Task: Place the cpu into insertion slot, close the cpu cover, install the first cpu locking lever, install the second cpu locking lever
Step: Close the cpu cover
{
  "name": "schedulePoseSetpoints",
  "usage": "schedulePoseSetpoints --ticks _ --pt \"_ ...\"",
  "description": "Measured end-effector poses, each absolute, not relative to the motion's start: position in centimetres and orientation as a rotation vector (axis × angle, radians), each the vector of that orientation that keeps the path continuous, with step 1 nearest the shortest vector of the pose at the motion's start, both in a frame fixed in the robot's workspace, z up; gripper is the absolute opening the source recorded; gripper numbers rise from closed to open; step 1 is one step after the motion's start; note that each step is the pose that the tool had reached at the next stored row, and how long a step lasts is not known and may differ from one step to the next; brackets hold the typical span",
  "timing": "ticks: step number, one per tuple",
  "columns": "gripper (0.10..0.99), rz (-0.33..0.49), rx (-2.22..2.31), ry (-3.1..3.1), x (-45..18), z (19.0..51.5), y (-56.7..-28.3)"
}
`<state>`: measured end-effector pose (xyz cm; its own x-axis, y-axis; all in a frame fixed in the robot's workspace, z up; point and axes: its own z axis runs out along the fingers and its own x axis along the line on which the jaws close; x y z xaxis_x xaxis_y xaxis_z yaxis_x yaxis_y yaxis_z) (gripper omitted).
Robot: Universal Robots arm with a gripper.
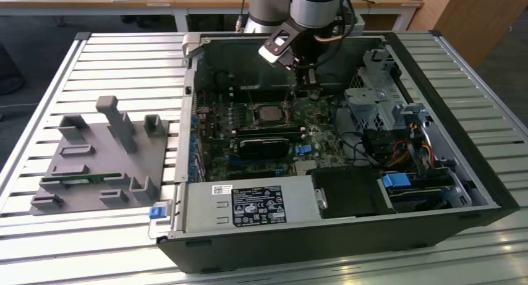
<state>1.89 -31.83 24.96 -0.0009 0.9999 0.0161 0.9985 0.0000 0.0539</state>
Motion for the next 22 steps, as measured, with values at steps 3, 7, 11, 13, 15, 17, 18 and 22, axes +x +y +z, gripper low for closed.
schedulePoseSetpoints --ticks 3,7,11,13,15,17,18,22 --pt "0.114 0.077 2.201 2.202 1.6 25.0 -31.8" --pt "0.114 0.077 2.201 2.202 1.4 25.0 -31.8" --pt "0.114 0.077 2.201 2.202 1.2 25.0 -31.8" --pt "0.114 0.077 2.201 2.202 1.1 25.0 -31.8" --pt "0.114 0.077 2.201 2.202 1.0 25.0 -31.8" --pt "0.114 0.077 2.201 2.202 0.9 25.0 -31.8" --pt "0.114 0.077 2.201 2.202 0.8 25.0 -31.8" --pt "0.114 0.077 2.201 2.202 0.7 24.9 -31.8"
